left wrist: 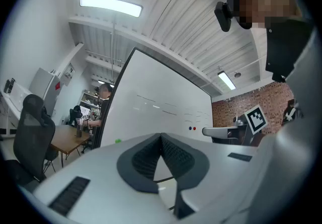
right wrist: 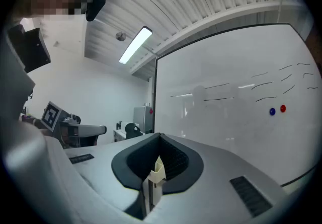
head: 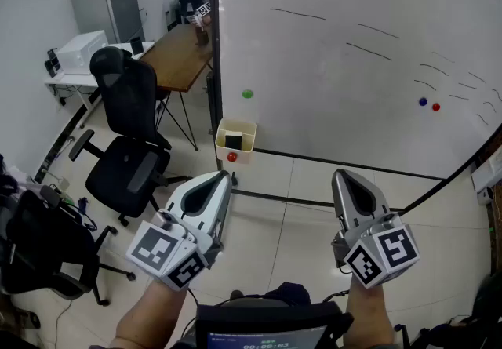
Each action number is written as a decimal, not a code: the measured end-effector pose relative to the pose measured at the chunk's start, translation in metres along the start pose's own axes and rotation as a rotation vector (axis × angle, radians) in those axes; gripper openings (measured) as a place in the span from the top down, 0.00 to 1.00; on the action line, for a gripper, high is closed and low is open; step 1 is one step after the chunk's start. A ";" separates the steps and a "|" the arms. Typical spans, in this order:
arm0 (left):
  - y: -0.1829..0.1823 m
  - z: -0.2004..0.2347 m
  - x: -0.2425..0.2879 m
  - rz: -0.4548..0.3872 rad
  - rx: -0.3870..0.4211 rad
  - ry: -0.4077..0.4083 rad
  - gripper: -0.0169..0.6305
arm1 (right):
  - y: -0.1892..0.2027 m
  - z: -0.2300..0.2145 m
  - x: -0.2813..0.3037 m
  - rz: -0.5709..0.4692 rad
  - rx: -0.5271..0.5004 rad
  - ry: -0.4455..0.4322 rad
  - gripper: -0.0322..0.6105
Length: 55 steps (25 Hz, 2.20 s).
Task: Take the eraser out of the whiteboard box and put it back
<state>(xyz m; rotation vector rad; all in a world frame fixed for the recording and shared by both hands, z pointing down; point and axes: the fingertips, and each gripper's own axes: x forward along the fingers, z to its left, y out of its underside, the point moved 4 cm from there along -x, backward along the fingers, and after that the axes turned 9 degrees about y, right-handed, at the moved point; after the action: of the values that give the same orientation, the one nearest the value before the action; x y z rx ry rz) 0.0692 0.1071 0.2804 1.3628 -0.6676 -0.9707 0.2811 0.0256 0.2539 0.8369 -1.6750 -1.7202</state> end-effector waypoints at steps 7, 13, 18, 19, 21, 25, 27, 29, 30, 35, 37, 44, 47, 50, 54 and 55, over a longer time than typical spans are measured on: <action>0.000 0.047 -0.003 0.007 -0.012 -0.035 0.95 | 0.006 0.028 0.052 0.016 0.008 -0.045 0.93; 0.003 0.097 0.018 0.009 -0.018 -0.079 0.95 | 0.023 0.031 0.117 0.027 0.038 -0.115 0.93; -0.004 0.134 0.043 0.053 0.031 -0.128 0.95 | 0.033 0.015 0.164 0.027 0.068 -0.135 0.93; -0.004 0.141 0.051 0.062 0.032 -0.130 0.95 | 0.035 0.010 0.172 0.025 0.076 -0.134 0.93; -0.006 0.150 0.067 0.061 0.027 -0.122 0.95 | 0.039 0.002 0.187 0.024 0.092 -0.138 0.93; -0.008 0.170 0.088 0.091 0.060 -0.121 0.95 | 0.042 0.000 0.211 0.022 0.098 -0.163 0.93; -0.007 0.184 0.095 0.098 0.062 -0.124 0.95 | 0.045 0.001 0.226 0.027 0.103 -0.164 0.93; -0.007 0.199 0.098 0.102 0.055 -0.128 0.95 | 0.048 0.005 0.240 0.038 0.107 -0.169 0.93; -0.008 0.206 0.098 0.103 0.057 -0.126 0.95 | 0.048 0.009 0.246 0.042 0.107 -0.170 0.93; -0.009 0.253 0.093 0.100 0.042 -0.103 0.95 | 0.050 0.037 0.272 0.043 0.083 -0.151 0.93; -0.004 0.275 0.090 0.104 0.019 -0.077 0.95 | 0.054 0.047 0.285 0.045 0.066 -0.120 0.93; -0.009 0.357 0.074 0.117 0.002 0.035 0.95 | 0.068 0.081 0.327 0.085 0.073 0.077 0.93; -0.005 0.384 0.076 0.121 -0.022 0.063 0.95 | 0.066 0.090 0.343 0.082 0.048 0.142 0.92; 0.000 0.398 0.079 0.143 -0.036 0.110 0.95 | 0.067 0.097 0.353 0.091 0.056 0.188 0.92; 0.000 0.406 0.084 0.142 -0.042 0.150 0.95 | 0.073 0.106 0.358 0.116 0.047 0.216 0.80; 0.002 0.407 0.085 0.144 -0.045 0.150 0.95 | 0.078 0.107 0.358 0.127 0.051 0.225 0.77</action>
<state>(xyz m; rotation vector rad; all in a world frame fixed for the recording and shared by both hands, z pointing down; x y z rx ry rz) -0.2412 -0.1668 0.3227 1.3152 -0.6181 -0.7564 -0.0282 -0.1880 0.3202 0.8923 -1.5894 -1.4472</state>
